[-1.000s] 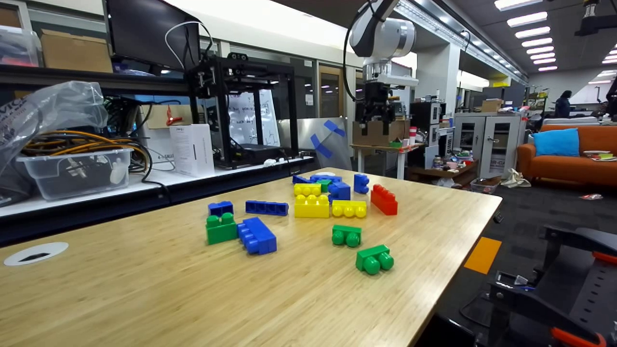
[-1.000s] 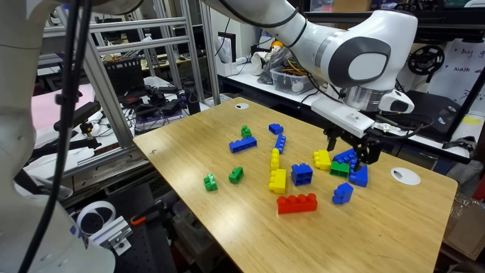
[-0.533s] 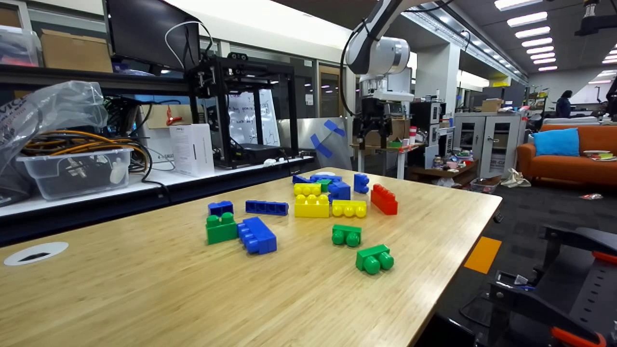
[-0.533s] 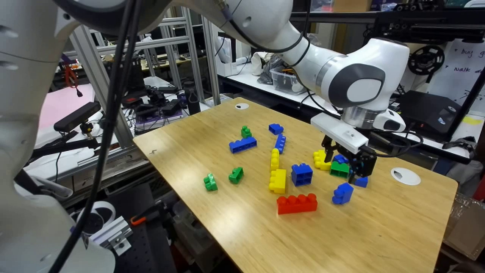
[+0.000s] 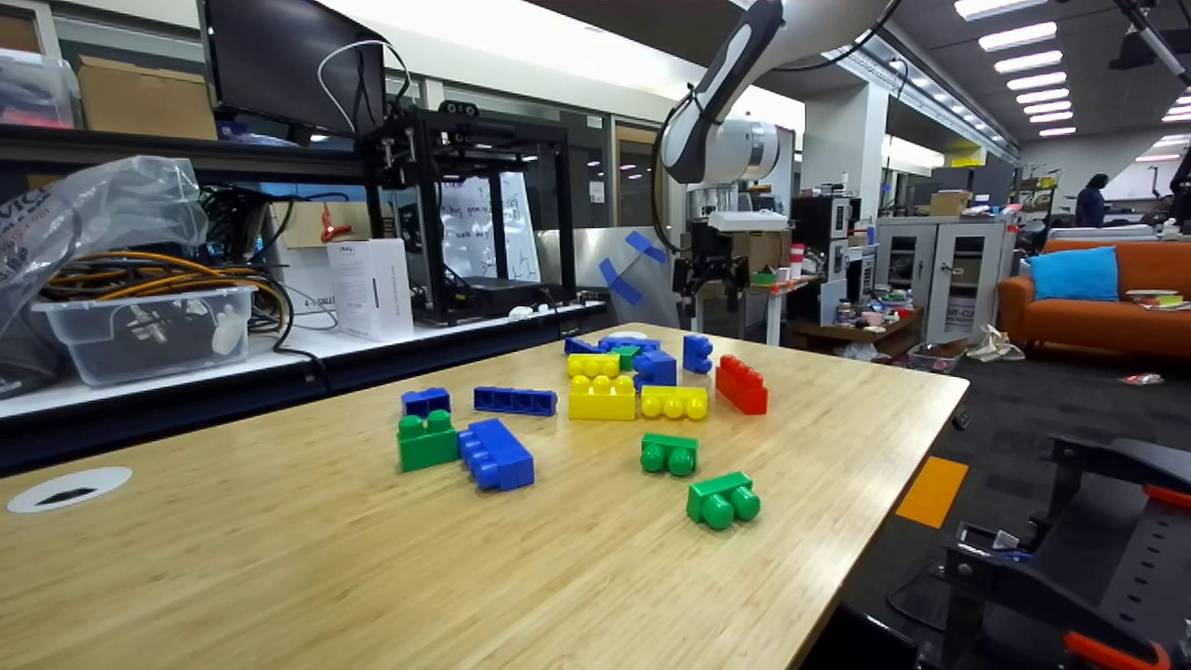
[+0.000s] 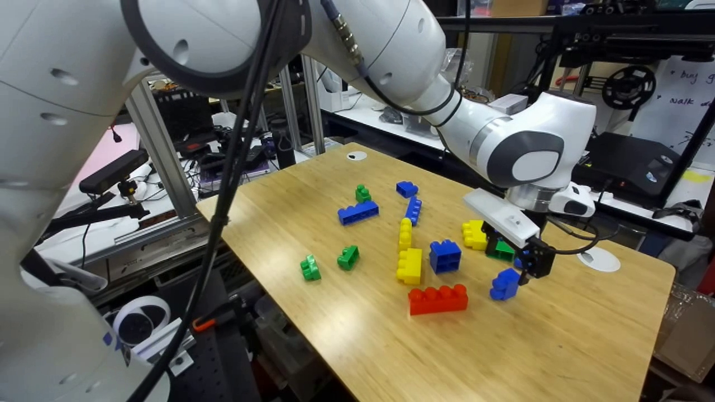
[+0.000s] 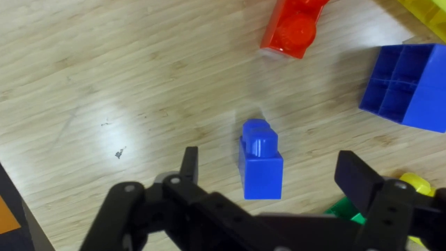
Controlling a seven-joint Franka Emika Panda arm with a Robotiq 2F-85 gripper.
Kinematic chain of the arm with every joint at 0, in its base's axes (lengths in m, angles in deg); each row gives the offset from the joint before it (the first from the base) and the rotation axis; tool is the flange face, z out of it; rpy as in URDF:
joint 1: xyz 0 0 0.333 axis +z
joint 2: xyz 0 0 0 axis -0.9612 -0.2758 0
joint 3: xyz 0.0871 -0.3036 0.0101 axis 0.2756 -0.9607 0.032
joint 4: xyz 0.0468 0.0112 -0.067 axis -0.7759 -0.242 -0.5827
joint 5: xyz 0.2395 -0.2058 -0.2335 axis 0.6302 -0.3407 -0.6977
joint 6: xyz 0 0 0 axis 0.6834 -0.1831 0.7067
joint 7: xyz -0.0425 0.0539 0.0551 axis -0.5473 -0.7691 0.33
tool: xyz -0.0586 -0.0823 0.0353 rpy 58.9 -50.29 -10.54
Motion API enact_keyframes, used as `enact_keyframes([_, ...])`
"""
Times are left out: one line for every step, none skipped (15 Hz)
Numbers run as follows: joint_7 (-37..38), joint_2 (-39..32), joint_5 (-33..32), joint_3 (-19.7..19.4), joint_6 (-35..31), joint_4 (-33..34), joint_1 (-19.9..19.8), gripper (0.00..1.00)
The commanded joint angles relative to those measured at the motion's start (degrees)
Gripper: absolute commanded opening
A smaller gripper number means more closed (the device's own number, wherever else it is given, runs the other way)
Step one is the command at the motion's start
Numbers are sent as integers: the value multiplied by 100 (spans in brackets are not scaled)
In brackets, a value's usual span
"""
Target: Move the blue toy slightly toward left
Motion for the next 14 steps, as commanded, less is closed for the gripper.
enact_keyframes([135,-303,-88,103,-96,342,-97,100])
enact_keyframes([154,-396,-92,100,-100,433,-96,100])
enact_keyframes([167,-473,-86,105,-136,490,-100,100])
enact_keyframes([166,-539,-93,105,-202,522,-98,100])
enact_keyframes([162,-573,-84,114,-302,517,-103,100])
enact_keyframes([156,-584,-76,120,-425,490,-106,100])
enact_keyframes([149,-591,-75,122,-572,453,-106,100])
enact_keyframes([153,-594,-66,127,-742,414,-108,100])
enact_keyframes([155,-597,-72,124,-867,383,-105,100])
enact_keyframes([165,-590,-86,112,-1043,327,-91,100])
enact_keyframes([174,-579,-88,109,-1164,290,-87,100])
enact_keyframes([177,-563,-101,102,-1278,242,-78,100])
enact_keyframes([178,-546,-107,101,-1332,201,-74,100])
enact_keyframes([178,-524,-119,96,-1352,156,-68,100])
